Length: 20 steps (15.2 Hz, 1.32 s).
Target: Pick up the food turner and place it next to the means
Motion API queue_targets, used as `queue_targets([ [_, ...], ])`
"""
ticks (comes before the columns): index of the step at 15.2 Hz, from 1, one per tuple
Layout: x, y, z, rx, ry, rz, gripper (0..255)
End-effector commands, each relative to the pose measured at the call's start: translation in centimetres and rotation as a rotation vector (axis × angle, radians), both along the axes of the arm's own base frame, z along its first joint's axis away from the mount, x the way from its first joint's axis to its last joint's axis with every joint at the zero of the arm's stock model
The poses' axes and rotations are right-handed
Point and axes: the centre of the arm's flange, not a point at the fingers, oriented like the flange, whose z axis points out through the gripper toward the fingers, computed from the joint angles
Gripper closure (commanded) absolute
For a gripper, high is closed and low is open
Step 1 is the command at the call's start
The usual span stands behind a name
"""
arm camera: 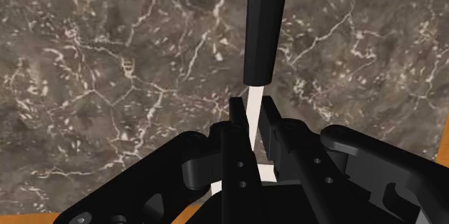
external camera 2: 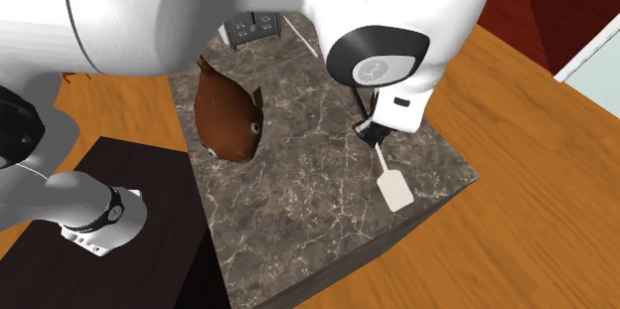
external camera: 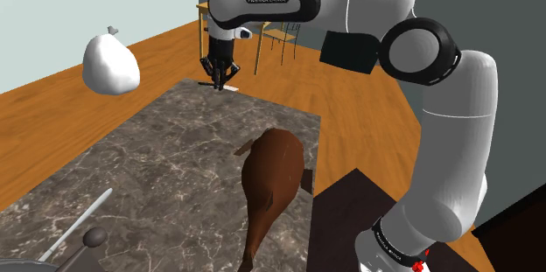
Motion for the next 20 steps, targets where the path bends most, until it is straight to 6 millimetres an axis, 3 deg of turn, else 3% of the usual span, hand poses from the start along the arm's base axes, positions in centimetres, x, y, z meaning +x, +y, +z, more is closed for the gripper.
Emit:
queue_targets([
  [1,-1.1,0.6,0.3,0.000,0.001,0.000,255],
  [20,-23.3,12.2,0.3,0.000,0.001,0.000,255],
])
